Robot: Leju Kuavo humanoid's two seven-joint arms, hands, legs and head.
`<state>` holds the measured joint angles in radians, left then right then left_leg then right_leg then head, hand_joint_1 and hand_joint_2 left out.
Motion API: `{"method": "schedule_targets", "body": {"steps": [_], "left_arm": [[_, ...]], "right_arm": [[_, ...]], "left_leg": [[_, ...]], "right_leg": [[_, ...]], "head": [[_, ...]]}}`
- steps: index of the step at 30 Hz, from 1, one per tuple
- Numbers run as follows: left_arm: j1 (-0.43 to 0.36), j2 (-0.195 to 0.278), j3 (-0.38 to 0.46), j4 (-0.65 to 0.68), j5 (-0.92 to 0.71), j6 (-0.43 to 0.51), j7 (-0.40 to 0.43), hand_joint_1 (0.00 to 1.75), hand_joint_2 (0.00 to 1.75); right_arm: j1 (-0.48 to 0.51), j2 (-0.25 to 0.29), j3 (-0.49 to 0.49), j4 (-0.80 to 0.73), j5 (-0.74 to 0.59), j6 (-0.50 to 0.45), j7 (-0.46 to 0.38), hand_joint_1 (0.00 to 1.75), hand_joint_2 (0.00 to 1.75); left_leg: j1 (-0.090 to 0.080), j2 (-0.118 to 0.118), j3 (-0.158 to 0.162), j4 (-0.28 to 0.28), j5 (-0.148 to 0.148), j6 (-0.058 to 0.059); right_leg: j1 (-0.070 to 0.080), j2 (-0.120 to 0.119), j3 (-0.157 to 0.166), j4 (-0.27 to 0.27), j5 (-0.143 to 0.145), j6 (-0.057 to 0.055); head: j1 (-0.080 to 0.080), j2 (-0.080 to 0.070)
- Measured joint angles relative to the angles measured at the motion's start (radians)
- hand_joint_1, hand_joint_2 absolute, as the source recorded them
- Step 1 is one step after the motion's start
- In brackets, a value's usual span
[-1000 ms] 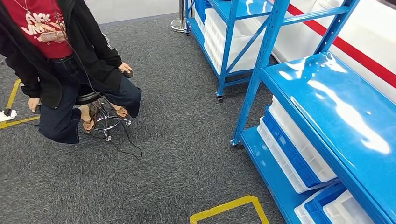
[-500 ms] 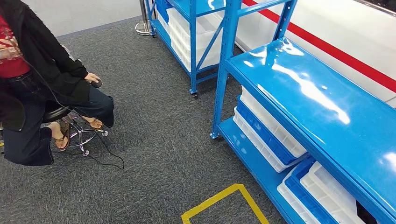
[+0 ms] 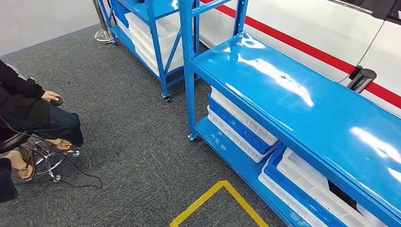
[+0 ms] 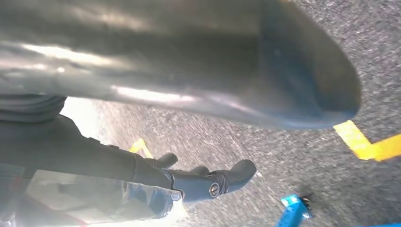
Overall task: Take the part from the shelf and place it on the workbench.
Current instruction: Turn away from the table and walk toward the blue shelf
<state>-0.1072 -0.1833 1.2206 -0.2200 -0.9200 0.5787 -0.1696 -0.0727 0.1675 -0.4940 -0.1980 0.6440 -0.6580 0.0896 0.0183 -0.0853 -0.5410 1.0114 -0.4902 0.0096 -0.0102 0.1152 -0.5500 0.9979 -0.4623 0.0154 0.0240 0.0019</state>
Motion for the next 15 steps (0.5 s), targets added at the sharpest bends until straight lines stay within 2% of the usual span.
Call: {"method": "schedule_targets", "body": {"steps": [1, 2, 4, 6, 8, 9, 10, 11, 12, 13, 14, 15], "left_arm": [[-0.001, 0.000, 0.000, 0.000, 0.000, 0.000, 0.001, 0.00, 0.00], [-0.001, -0.001, 0.001, 0.000, 0.000, 0.000, 0.001, 0.00, 0.00], [-0.003, -0.001, 0.001, 0.000, 0.000, 0.000, 0.002, 0.00, 0.00], [-0.001, -0.001, 0.001, 0.000, -0.001, 0.000, 0.002, 0.00, 0.00], [0.001, -0.001, 0.001, 0.000, -0.001, 0.000, 0.002, 0.00, 0.00], [0.001, -0.001, 0.001, 0.000, -0.001, 0.000, 0.002, 0.00, 0.00], [0.001, -0.002, 0.001, 0.000, -0.001, 0.000, 0.002, 0.00, 0.00], [0.001, -0.003, 0.001, 0.000, -0.001, 0.000, 0.002, 0.00, 0.00], [0.000, -0.003, 0.001, 0.000, -0.001, 0.000, 0.002, 0.00, 0.00], [0.001, -0.003, 0.001, 0.000, -0.001, 0.000, 0.002, 0.00, 0.00], [0.001, -0.002, 0.001, 0.000, -0.001, 0.000, 0.001, 0.00, 0.00], [0.000, -0.002, 0.001, 0.000, 0.000, 0.000, 0.001, 0.00, 0.00]], "right_arm": [[0.001, 0.000, 0.000, 0.000, 0.000, 0.000, 0.000, 0.00, 0.00], [0.002, 0.000, 0.000, 0.000, 0.001, 0.000, 0.000, 0.00, 0.00], [0.004, 0.000, 0.000, 0.000, 0.002, 0.000, 0.000, 0.00, 0.00], [0.002, 0.000, 0.000, 0.000, 0.002, 0.000, 0.000, 0.00, 0.00], [0.001, 0.000, 0.000, 0.000, 0.002, 0.000, 0.000, 0.00, 0.00], [0.003, 0.000, 0.000, 0.000, 0.002, 0.000, 0.000, 0.00, 0.00], [0.005, 0.000, 0.000, 0.000, 0.002, 0.000, 0.000, 0.00, 0.00], [0.006, -0.001, 0.000, 0.000, 0.002, 0.000, 0.000, 0.00, 0.00], [0.005, -0.001, 0.000, 0.000, 0.002, 0.000, 0.000, 0.00, 0.00], [0.004, -0.002, 0.000, 0.000, 0.003, 0.000, 0.000, 0.00, 0.00], [0.002, -0.002, 0.000, 0.000, 0.004, 0.000, 0.000, 0.00, 0.00], [0.000, -0.001, 0.000, 0.000, 0.005, 0.000, 0.000, 0.00, 0.00]], "left_leg": [[-0.004, 0.010, 0.001, -0.005, 0.002, 0.005], [-0.005, 0.023, 0.003, -0.010, 0.006, 0.013], [-0.005, 0.049, 0.008, -0.024, 0.015, 0.029], [-0.006, 0.079, 0.008, -0.030, 0.019, 0.037], [-0.008, 0.112, 0.005, -0.030, 0.019, 0.038], [-0.008, 0.127, 0.005, -0.030, 0.018, 0.037], [-0.007, 0.140, 0.005, -0.029, 0.017, 0.035], [-0.007, 0.152, 0.006, -0.029, 0.016, 0.033], [-0.008, 0.162, 0.008, -0.028, 0.014, 0.029], [-0.010, 0.173, 0.012, -0.026, 0.010, 0.023], [-0.013, 0.182, 0.016, -0.025, 0.006, 0.015], [-0.015, 0.192, 0.021, -0.024, 0.002, 0.008]], "right_leg": [[-0.001, 0.011, -0.007, -0.001, 0.002, 0.007], [-0.003, 0.011, -0.013, 0.001, 0.003, 0.012], [-0.002, -0.030, -0.036, 0.037, -0.018, 0.016], [-0.002, -0.086, -0.096, 0.153, -0.075, 0.012], [-0.005, -0.100, -0.157, 0.275, -0.121, 0.017], [-0.007, -0.103, -0.163, 0.291, -0.122, 0.025], [-0.010, -0.108, -0.146, 0.263, -0.107, 0.036], [-0.013, -0.120, -0.108, 0.197, -0.083, 0.047], [-0.017, -0.147, -0.064, 0.119, -0.058, 0.054], [-0.016, -0.174, -0.028, 0.054, -0.036, 0.055], [-0.016, -0.192, -0.006, 0.013, -0.022, 0.050], [-0.013, -0.202, 0.001, -0.001, -0.016, 0.041]], "head": [[0.000, 0.000], [0.000, 0.000], [0.002, 0.000], [0.005, 0.000], [0.006, 0.000], [0.006, 0.000], [0.007, 0.000], [0.007, 0.000], [0.007, 0.000], [0.007, 0.000], [0.006, 0.000], [0.005, 0.000]]}}
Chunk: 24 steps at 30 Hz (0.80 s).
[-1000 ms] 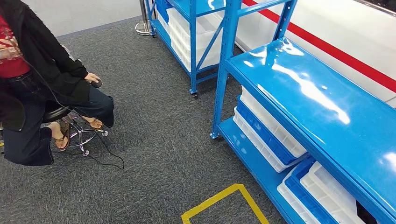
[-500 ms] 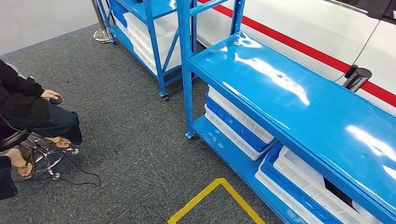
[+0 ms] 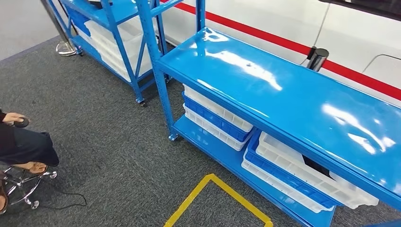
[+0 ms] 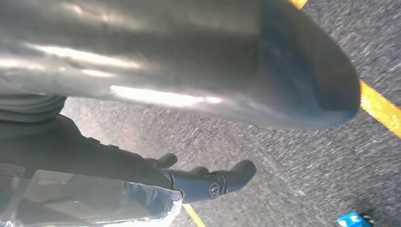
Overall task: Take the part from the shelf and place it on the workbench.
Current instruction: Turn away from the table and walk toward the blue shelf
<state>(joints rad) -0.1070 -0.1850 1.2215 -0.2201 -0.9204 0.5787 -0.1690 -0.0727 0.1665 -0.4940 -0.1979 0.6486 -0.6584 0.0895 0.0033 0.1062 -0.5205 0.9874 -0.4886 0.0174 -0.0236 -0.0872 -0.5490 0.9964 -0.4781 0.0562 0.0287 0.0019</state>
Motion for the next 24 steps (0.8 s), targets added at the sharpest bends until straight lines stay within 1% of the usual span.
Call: {"method": "schedule_targets", "body": {"steps": [1, 2, 3, 4, 5, 6, 7, 8, 9, 10, 11, 12, 13, 14, 15, 16, 17, 18, 19, 20, 21, 22, 23, 24], "left_arm": [[-0.001, 0.000, 0.000, 0.000, 0.001, 0.000, -0.001, 0.00, 0.00], [-0.003, 0.000, 0.000, 0.000, 0.002, 0.000, -0.002, 0.00, 0.00], [-0.006, -0.001, 0.000, 0.000, 0.003, 0.000, -0.002, 0.00, 0.00], [-0.007, -0.001, 0.000, 0.000, 0.006, 0.000, -0.003, 0.00, 0.00], [-0.007, -0.001, 0.001, 0.000, 0.008, 0.000, -0.004, 0.00, 0.00], [-0.006, -0.001, 0.001, 0.000, 0.010, 0.000, -0.005, 0.00, 0.00], [-0.004, -0.001, 0.002, 0.000, 0.013, 0.000, -0.005, 0.00, 0.00], [-0.002, -0.001, 0.002, 0.000, 0.014, 0.000, -0.005, 0.00, 0.00], [0.000, -0.001, 0.003, 0.000, 0.016, 0.000, -0.005, 0.00, 0.00], [0.001, -0.001, 0.004, 0.000, 0.017, 0.000, -0.005, 0.00, 0.00], [0.001, -0.001, 0.004, 0.000, 0.017, 0.001, -0.005, 0.00, 0.00], [0.001, -0.001, 0.005, 0.000, 0.018, 0.001, -0.005, 0.00, 0.00], [0.001, -0.001, 0.007, 0.000, 0.018, 0.001, -0.005, 0.00, 0.00], [0.001, 0.000, 0.010, 0.000, 0.018, 0.001, -0.005, 0.00, 0.00], [0.001, 0.000, 0.012, 0.000, 0.018, 0.001, -0.006, 0.00, 0.00], [0.000, 0.000, 0.014, 0.000, 0.018, 0.001, -0.006, 0.00, 0.00], [0.000, -0.001, 0.015, 0.000, 0.019, 0.001, -0.006, 0.00, 0.00], [-0.001, -0.001, 0.015, 0.000, 0.019, 0.001, -0.006, 0.00, 0.00], [-0.002, -0.002, 0.015, 0.000, 0.018, 0.001, -0.007, 0.00, 0.00], [-0.002, -0.002, 0.015, 0.000, 0.017, 0.001, -0.007, 0.00, 0.00], [-0.002, -0.002, 0.015, 0.000, 0.016, 0.001, -0.008, 0.00, 0.00], [0.000, -0.001, 0.015, 0.000, 0.014, 0.001, -0.009, 0.00, 0.00], [0.001, -0.001, 0.015, 0.000, 0.012, 0.001, -0.009, 0.00, 0.00], [0.001, -0.001, 0.015, 0.000, 0.011, 0.000, -0.010, 0.00, 0.00]], "right_arm": [[-0.001, 0.000, 0.000, 0.000, 0.002, 0.000, 0.000, 0.00, 0.00], [-0.001, 0.000, 0.000, 0.000, 0.004, 0.000, 0.000, 0.00, 0.00], [0.000, 0.000, 0.000, 0.000, 0.005, 0.000, 0.000, 0.00, 0.00], [0.000, 0.000, 0.000, 0.000, 0.007, 0.000, 0.000, 0.00, 0.00], [0.000, 0.000, 0.000, 0.000, 0.010, 0.000, -0.001, 0.00, 0.00], [-0.001, 0.000, 0.000, 0.000, 0.012, 0.000, -0.002, 0.00, 0.00], [-0.001, 0.001, 0.000, 0.000, 0.014, 0.000, -0.004, 0.00, 0.00], [-0.001, 0.002, 0.000, 0.000, 0.015, 0.000, -0.005, 0.00, 0.00], [0.000, 0.002, 0.000, 0.000, 0.016, 0.000, -0.005, 0.00, 0.00], [0.001, 0.001, 0.000, 0.000, 0.017, 0.000, -0.006, 0.00, 0.00], [0.002, 0.001, 0.000, 0.000, 0.018, 0.000, -0.006, 0.00, 0.00], [0.003, 0.001, 0.000, 0.000, 0.020, 0.000, -0.006, 0.00, 0.00], [0.002, 0.002, 0.000, 0.000, 0.022, 0.000, -0.006, 0.00, 0.00], [0.000, 0.003, 0.000, 0.000, 0.025, 0.000, -0.006, 0.00, 0.00], [-0.001, 0.003, 0.000, 0.000, 0.027, 0.000, -0.006, 0.00, 0.00], [-0.001, 0.004, 0.000, 0.000, 0.028, 0.000, -0.006, 0.00, 0.00], [0.000, 0.004, 0.000, 0.000, 0.028, 0.000, -0.006, 0.00, 0.00], [0.002, 0.003, 0.000, 0.000, 0.028, 0.000, -0.006, 0.00, 0.00], [0.002, 0.003, 0.000, 0.000, 0.028, 0.000, -0.005, 0.00, 0.00], [0.002, 0.002, 0.000, 0.000, 0.028, 0.000, -0.004, 0.00, 0.00], [0.000, 0.002, 0.000, 0.000, 0.028, 0.000, -0.003, 0.00, 0.00], [-0.001, 0.002, 0.000, 0.000, 0.027, 0.000, -0.003, 0.00, 0.00], [-0.002, 0.002, 0.000, 0.000, 0.027, 0.000, -0.003, 0.00, 0.00], [-0.001, 0.002, -0.001, 0.000, 0.026, 0.000, -0.003, 0.00, 0.00]], "left_leg": [[0.000, 0.010, 0.005, 0.000, -0.004, -0.007], [0.003, 0.018, 0.010, -0.001, -0.006, -0.014], [0.008, 0.011, 0.011, 0.005, -0.015, -0.021], [0.012, -0.010, 0.005, 0.027, -0.033, -0.028], [0.015, -0.040, -0.013, 0.072, -0.065, -0.032], [0.017, -0.074, -0.042, 0.137, -0.104, -0.034], [0.017, -0.094, -0.076, 0.210, -0.140, -0.033], [0.017, -0.103, -0.107, 0.271, -0.162, -0.032], [0.017, -0.107, -0.124, 0.300, -0.163, -0.030], [0.017, -0.108, -0.124, 0.289, -0.141, -0.026], [0.017, -0.112, -0.106, 0.242, -0.104, -0.023], [0.017, -0.127, -0.076, 0.171, -0.061, -0.018], [0.018, -0.149, -0.048, 0.104, -0.029, -0.014], [0.018, -0.166, -0.028, 0.056, -0.010, -0.011], [0.016, -0.179, -0.018, 0.029, -0.002, -0.009], [0.013, -0.178, -0.017, 0.024, -0.004, -0.006], [0.010, -0.166, -0.017, 0.021, -0.001, -0.001], [0.009, -0.155, -0.016, 0.016, 0.003, 0.006], [0.009, -0.143, -0.015, 0.011, 0.007, 0.014], [0.009, -0.130, -0.015, 0.006, 0.011, 0.021], [0.008, -0.117, -0.016, 0.005, 0.012, 0.026], [0.007, -0.102, -0.018, 0.005, 0.012, 0.029], [0.007, -0.087, -0.019, 0.005, 0.012, 0.029], [0.007, -0.072, -0.020, 0.005, 0.012, 0.029]], "right_leg": [[0.004, 0.009, -0.002, 0.001, 0.003, -0.009], [0.003, 0.022, -0.002, 0.001, 0.004, -0.019], [0.001, 0.034, -0.002, 0.000, 0.005, -0.026], [-0.002, 0.046, 0.000, -0.001, 0.008, -0.034], [-0.004, 0.058, 0.002, -0.001, 0.011, -0.041], [-0.003, 0.070, 0.001, -0.001, 0.013, -0.046], [-0.001, 0.083, 0.000, -0.001, 0.014, -0.049], [0.002, 0.097, -0.001, -0.001, 0.015, -0.051], [0.004, 0.111, -0.001, 0.000, 0.015, -0.051], [0.006, 0.126, 0.000, 0.000, 0.015, -0.051], [0.006, 0.140, 0.003, 0.000, 0.015, -0.051], [0.006, 0.154, 0.005, 0.000, 0.014, -0.050], [0.009, 0.166, 0.005, 0.002, 0.014, -0.049], [0.011, 0.177, 0.003, 0.004, 0.015, -0.046], [0.012, 0.187, -0.001, 0.005, 0.016, -0.042], [0.012, 0.197, -0.006, 0.005, 0.018, -0.036], [0.011, 0.205, -0.013, 0.003, 0.020, -0.030], [0.011, 0.198, -0.019, 0.007, 0.018, -0.025], [0.012, 0.180, -0.029, 0.022, 0.009, -0.023], [0.012, 0.154, -0.049, 0.059, -0.013, -0.024], [0.012, 0.127, -0.075, 0.114, -0.042, -0.028], [0.012, 0.111, -0.110, 0.184, -0.074, -0.030], [0.010, 0.104, -0.141, 0.249, -0.100, -0.030], [0.009, 0.102, -0.158, 0.288, -0.112, -0.025]], "head": [[-0.001, 0.000], [-0.002, 0.000], [-0.002, 0.000], [-0.003, 0.000], [-0.004, 0.000], [-0.005, 0.000], [-0.005, 0.000], [-0.005, 0.000], [-0.005, 0.000], [-0.005, 0.000], [-0.005, 0.000], [-0.005, 0.000], [-0.005, 0.000], [-0.005, 0.000], [-0.004, 0.000], [-0.004, 0.000], [-0.004, 0.000], [-0.004, 0.000], [-0.003, 0.000], [-0.002, 0.000], [-0.002, 0.000], [-0.001, 0.000], [-0.001, 0.000], [-0.001, 0.000]]}}
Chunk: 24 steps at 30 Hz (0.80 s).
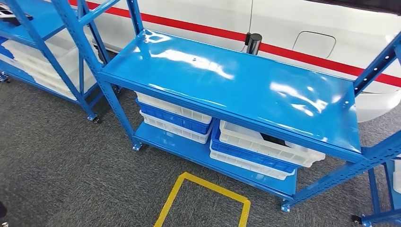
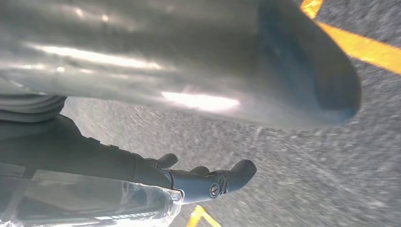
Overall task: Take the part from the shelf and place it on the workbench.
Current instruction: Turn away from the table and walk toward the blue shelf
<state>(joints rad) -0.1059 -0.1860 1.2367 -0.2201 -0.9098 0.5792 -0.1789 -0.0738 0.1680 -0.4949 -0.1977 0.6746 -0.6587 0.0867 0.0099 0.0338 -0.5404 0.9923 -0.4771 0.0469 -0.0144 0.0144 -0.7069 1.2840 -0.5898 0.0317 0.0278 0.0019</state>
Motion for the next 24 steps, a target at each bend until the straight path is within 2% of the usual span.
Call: {"method": "schedule_targets", "body": {"steps": [1, 2, 3, 4, 5, 6, 7, 9, 10, 11, 13, 14, 15, 16, 17, 19, 20, 21, 22, 24], "left_arm": [[0.000, 0.000, 0.000, 0.000, -0.002, 0.000, 0.000, 0.00, 0.00], [0.000, 0.000, 0.000, 0.000, -0.003, -0.001, -0.001, 0.00, 0.00], [-0.001, -0.001, 0.000, 0.000, -0.006, -0.001, -0.001, 0.00, 0.00], [-0.001, 0.000, 0.000, 0.000, -0.008, -0.001, -0.002, 0.00, 0.00], [-0.001, 0.000, 0.000, 0.000, -0.011, -0.002, -0.002, 0.00, 0.00], [-0.001, 0.001, 0.000, 0.000, -0.012, -0.002, -0.003, 0.00, 0.00], [-0.003, 0.002, -0.001, 0.000, -0.013, -0.002, -0.003, 0.00, 0.00], [-0.008, 0.001, -0.001, 0.000, -0.013, -0.002, -0.006, 0.00, 0.00], [-0.010, 0.001, -0.001, 0.000, -0.013, -0.002, -0.007, 0.00, 0.00], [-0.011, 0.001, -0.001, 0.000, -0.013, -0.002, -0.009, 0.00, 0.00], [-0.009, 0.001, -0.001, 0.000, -0.013, -0.002, -0.011, 0.00, 0.00], [-0.007, 0.001, -0.001, 0.000, -0.013, -0.002, -0.012, 0.00, 0.00], [-0.006, 0.001, -0.001, 0.000, -0.013, -0.002, -0.013, 0.00, 0.00], [-0.004, 0.001, -0.001, 0.000, -0.012, -0.002, -0.013, 0.00, 0.00], [-0.003, 0.001, 0.000, 0.000, -0.012, -0.002, -0.015, 0.00, 0.00], [-0.003, 0.002, 0.000, 0.000, -0.012, -0.002, -0.018, 0.00, 0.00], [-0.004, 0.003, -0.001, 0.000, -0.013, -0.002, -0.019, 0.00, 0.00], [-0.005, 0.003, -0.001, 0.000, -0.014, -0.002, -0.021, 0.00, 0.00], [-0.007, 0.003, -0.001, 0.000, -0.014, -0.002, -0.021, 0.00, 0.00], [-0.008, 0.002, -0.001, 0.000, -0.015, -0.002, -0.022, 0.00, 0.00]], "right_arm": [[0.002, 0.000, -0.001, 0.000, -0.001, 0.000, 0.000, 0.00, 0.00], [0.003, -0.002, -0.002, 0.000, -0.002, -0.001, 0.001, 0.00, 0.00], [0.004, -0.003, -0.003, 0.000, -0.003, -0.001, 0.001, 0.00, 0.00], [0.003, -0.004, -0.004, 0.000, -0.003, -0.001, 0.001, 0.00, 0.00], [0.002, -0.004, -0.004, 0.000, -0.004, -0.002, 0.000, 0.00, 0.00], [0.000, -0.005, -0.005, 0.000, -0.005, -0.002, 0.000, 0.00, 0.00], [0.000, -0.005, -0.005, 0.000, -0.006, -0.002, -0.001, 0.00, 0.00], [0.000, -0.006, -0.009, 0.000, -0.010, -0.002, -0.004, 0.00, 0.00], [0.000, -0.006, -0.011, 0.000, -0.012, -0.003, -0.006, 0.00, 0.00], [0.000, -0.006, -0.013, 0.000, -0.014, -0.003, -0.008, 0.00, 0.00], [-0.001, -0.006, -0.017, 0.000, -0.014, -0.004, -0.011, 0.00, 0.00], [-0.001, -0.006, -0.019, 0.000, -0.012, -0.007, -0.012, 0.00, 0.00], [0.001, -0.006, -0.020, 0.000, -0.008, -0.010, -0.012, 0.00, 0.00], [0.002, -0.006, -0.020, 0.000, -0.003, -0.014, -0.013, 0.00, 0.00], [0.003, -0.006, -0.020, 0.000, 0.004, -0.018, -0.011, 0.00, 0.00], [0.004, -0.006, -0.020, 0.000, 0.021, -0.024, -0.004, 0.00, 0.00], [0.003, -0.006, -0.020, 0.000, 0.028, -0.026, 0.000, 0.00, 0.00], [0.003, -0.006, -0.019, 0.000, 0.033, -0.028, 0.002, 0.00, 0.00], [0.003, -0.006, -0.019, 0.000, 0.035, -0.029, 0.003, 0.00, 0.00], [0.005, -0.007, -0.019, 0.000, 0.037, -0.032, 0.004, 0.00, 0.00]], "left_leg": [[0.000, 0.014, 0.000, 0.000, 0.000, -0.001], [0.001, 0.026, 0.000, 0.000, -0.001, -0.002], [0.001, 0.038, 0.002, 0.001, -0.002, -0.004], [-0.001, 0.048, 0.004, 0.003, -0.005, -0.009], [-0.004, 0.058, 0.007, 0.004, -0.009, -0.016], [-0.006, 0.067, 0.011, 0.006, -0.013, -0.022], [-0.007, 0.076, 0.015, 0.006, -0.016, -0.029], [-0.002, 0.088, 0.023, 0.007, -0.022, -0.041], [0.002, 0.075, 0.021, 0.018, -0.033, -0.047], [0.005, 0.050, 0.010, 0.048, -0.057, -0.053], [0.009, -0.010, -0.042, 0.166, -0.130, -0.059], [0.010, -0.025, -0.074, 0.235, -0.161, -0.060], [0.010, -0.031, -0.099, 0.285, -0.176, -0.060], [0.010, -0.033, -0.109, 0.301, -0.169, -0.059], [0.010, -0.034, -0.101, 0.276, -0.141, -0.056], [0.009, -0.043, -0.049, 0.145, -0.057, -0.047], [0.008, -0.048, -0.025, 0.083, -0.028, -0.044], [0.006, -0.053, -0.011, 0.042, -0.013, -0.040], [0.003, -0.056, -0.007, 0.025, -0.010, -0.037], [0.000, -0.053, -0.008, 0.017, -0.006, -0.026]], "right_leg": [[-0.002, -0.003, 0.004, 0.000, 0.004, 0.009], [-0.004, -0.009, 0.030, -0.040, 0.022, 0.020], [-0.007, -0.025, 0.073, -0.114, 0.047, 0.030], [-0.009, -0.051, 0.114, -0.187, 0.071, 0.035], [-0.008, -0.071, 0.145, -0.242, 0.090, 0.034], [-0.007, -0.086, 0.161, -0.275, 0.100, 0.028], [-0.004, -0.087, 0.162, -0.281, 0.103, 0.018], [-0.005, -0.064, 0.160, -0.283, 0.106, 0.001], [-0.008, -0.053, 0.162, -0.284, 0.108, -0.006], [-0.011, -0.042, 0.164, -0.285, 0.112, -0.014], [-0.012, -0.019, 0.164, -0.286, 0.116, -0.024], [-0.010, -0.007, 0.162, -0.286, 0.116, -0.027], [-0.008, 0.006, 0.162, -0.285, 0.116, -0.027], [-0.007, 0.018, 0.163, -0.285, 0.116, -0.027], [-0.006, 0.029, 0.166, -0.284, 0.116, -0.027], [-0.005, 0.046, 0.170, -0.284, 0.116, -0.026], [-0.002, 0.052, 0.170, -0.282, 0.114, -0.024], [0.001, 0.056, 0.168, -0.282, 0.114, -0.021], [0.003, 0.058, 0.164, -0.282, 0.114, -0.016], [0.004, 0.058, 0.156, -0.284, 0.115, -0.003]], "head": [[0.000, 0.000], [0.000, 0.000], [0.000, 0.000], [0.000, 0.000], [0.000, 0.000], [-0.002, 0.000], [-0.003, 0.000], [-0.004, 0.000], [-0.004, 0.000], [-0.005, 0.000], [-0.006, 0.000], [-0.007, 0.000], [-0.007, 0.000], [-0.007, 0.000], [-0.007, 0.000], [-0.007, 0.000], [-0.007, 0.000], [-0.007, 0.000], [-0.006, 0.000], [-0.006, 0.000]]}}
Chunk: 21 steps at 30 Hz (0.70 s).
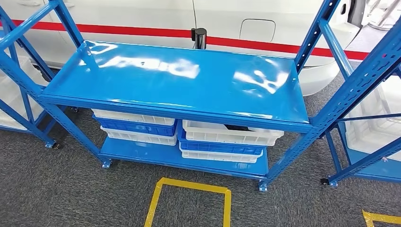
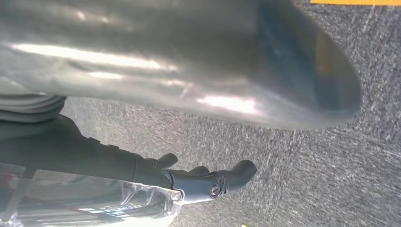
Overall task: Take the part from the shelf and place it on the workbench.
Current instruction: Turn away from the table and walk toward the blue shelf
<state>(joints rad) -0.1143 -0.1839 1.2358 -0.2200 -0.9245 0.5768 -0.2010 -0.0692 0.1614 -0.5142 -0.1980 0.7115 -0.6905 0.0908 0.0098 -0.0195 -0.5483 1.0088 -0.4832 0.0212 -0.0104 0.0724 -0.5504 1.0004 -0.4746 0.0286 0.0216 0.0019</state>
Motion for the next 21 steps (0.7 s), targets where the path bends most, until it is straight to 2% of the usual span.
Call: {"method": "schedule_targets", "body": {"steps": [2, 3, 5, 6, 7, 8, 10, 11, 12, 13, 14, 16, 21], "left_arm": [[0.000, -0.001, 0.000, 0.000, 0.000, 0.000, 0.000, 0.00, 0.00], [0.000, -0.001, 0.000, 0.000, -0.001, 0.000, 0.000, 0.00, 0.00], [0.001, 0.000, 0.000, 0.000, -0.001, 0.000, 0.000, 0.00, 0.00], [0.002, 0.000, 0.000, 0.000, -0.001, 0.000, 0.000, 0.00, 0.00], [0.003, -0.001, 0.000, 0.000, -0.001, 0.000, 0.000, 0.00, 0.00], [0.003, -0.001, 0.000, 0.000, -0.001, 0.000, 0.000, 0.00, 0.00], [0.003, -0.002, 0.000, 0.000, -0.001, 0.000, 0.000, 0.00, 0.00], [0.002, -0.003, 0.000, 0.000, -0.001, 0.000, 0.000, 0.00, 0.00], [0.002, -0.002, 0.000, 0.000, -0.001, 0.000, 0.000, 0.00, 0.00], [0.002, -0.002, 0.000, 0.000, -0.001, 0.000, 0.000, 0.00, 0.00], [0.002, -0.001, 0.000, 0.000, -0.001, 0.000, 0.000, 0.00, 0.00], [0.002, 0.000, 0.000, 0.000, -0.001, 0.000, 0.000, 0.00, 0.00], [0.002, 0.000, 0.000, 0.000, -0.001, 0.000, 0.000, 0.00, 0.00]], "right_arm": [[0.001, -0.001, 0.000, 0.000, 0.000, -0.001, 0.000, 0.00, 0.00], [-0.001, -0.001, 0.000, 0.000, 0.001, -0.001, 0.000, 0.00, 0.00], [-0.003, -0.001, 0.000, 0.000, 0.004, -0.002, 0.001, 0.00, 0.00], [-0.004, -0.002, 0.000, 0.000, 0.006, -0.002, 0.002, 0.00, 0.00], [-0.002, -0.002, 0.000, 0.000, 0.008, -0.002, 0.002, 0.00, 0.00], [-0.001, -0.004, 0.000, 0.000, 0.009, -0.002, 0.003, 0.00, 0.00], [0.000, -0.006, 0.000, 0.000, 0.010, -0.003, 0.003, 0.00, 0.00], [-0.001, -0.007, 0.000, 0.000, 0.011, -0.003, 0.003, 0.00, 0.00], [-0.002, -0.007, 0.000, 0.000, 0.012, -0.003, 0.003, 0.00, 0.00], [-0.002, -0.007, 0.000, 0.000, 0.012, -0.003, 0.003, 0.00, 0.00], [-0.003, -0.007, 0.000, 0.000, 0.012, -0.003, 0.003, 0.00, 0.00], [-0.002, -0.007, 0.000, 0.000, 0.012, -0.003, 0.003, 0.00, 0.00], [-0.003, -0.007, 0.000, 0.000, 0.021, -0.004, 0.004, 0.00, 0.00]], "left_leg": [[0.001, 0.006, 0.002, -0.012, 0.010, 0.017], [0.003, 0.012, 0.003, -0.018, 0.014, 0.023], [0.001, 0.023, 0.001, -0.019, 0.016, 0.027], [0.000, 0.028, 0.000, -0.019, 0.016, 0.027], [0.000, 0.032, -0.001, -0.018, 0.016, 0.027], [0.001, 0.035, -0.001, -0.018, 0.016, 0.027], [0.001, 0.039, 0.002, -0.016, 0.015, 0.022], [-0.001, 0.040, 0.003, -0.015, 0.013, 0.017], [-0.004, 0.040, 0.004, -0.012, 0.010, 0.012], [-0.006, 0.040, 0.004, -0.009, 0.006, 0.013], [-0.008, 0.040, 0.003, -0.008, 0.005, 0.017], [-0.004, 0.039, 0.003, -0.008, 0.006, 0.027], [0.002, 0.039, 0.005, -0.014, 0.014, 0.016]], "right_leg": [[0.000, -0.021, -0.017, 0.030, -0.018, 0.006], [0.000, -0.035, -0.039, 0.075, -0.042, 0.004], [-0.002, -0.054, -0.106, 0.211, -0.102, 0.000], [-0.004, -0.056, -0.133, 0.267, -0.121, 0.003], [-0.005, -0.058, -0.142, 0.290, -0.125, 0.009], [-0.007, -0.060, -0.128, 0.269, -0.112, 0.019], [-0.014, -0.070, -0.052, 0.132, -0.061, 0.038], [-0.014, -0.076, -0.016, 0.063, -0.038, 0.040], [-0.016, -0.080, 0.008, 0.015, -0.023, 0.036], [-0.017, -0.082, 0.020, -0.008, -0.015, 0.030], [-0.016, -0.080, 0.022, -0.010, -0.013, 0.024], [-0.014, -0.078, 0.025, -0.010, -0.011, 0.019], [-0.005, -0.078, 0.023, -0.009, -0.010, 0.009]], "head": [[0.001, 0.000], [0.002, 0.000], [0.005, 0.000], [0.004, 0.000], [0.004, 0.000], [0.004, 0.000], [0.005, 0.000], [0.005, 0.000], [0.004, 0.000], [0.003, 0.000], [0.002, 0.000], [0.002, 0.000], [0.002, 0.000]]}}
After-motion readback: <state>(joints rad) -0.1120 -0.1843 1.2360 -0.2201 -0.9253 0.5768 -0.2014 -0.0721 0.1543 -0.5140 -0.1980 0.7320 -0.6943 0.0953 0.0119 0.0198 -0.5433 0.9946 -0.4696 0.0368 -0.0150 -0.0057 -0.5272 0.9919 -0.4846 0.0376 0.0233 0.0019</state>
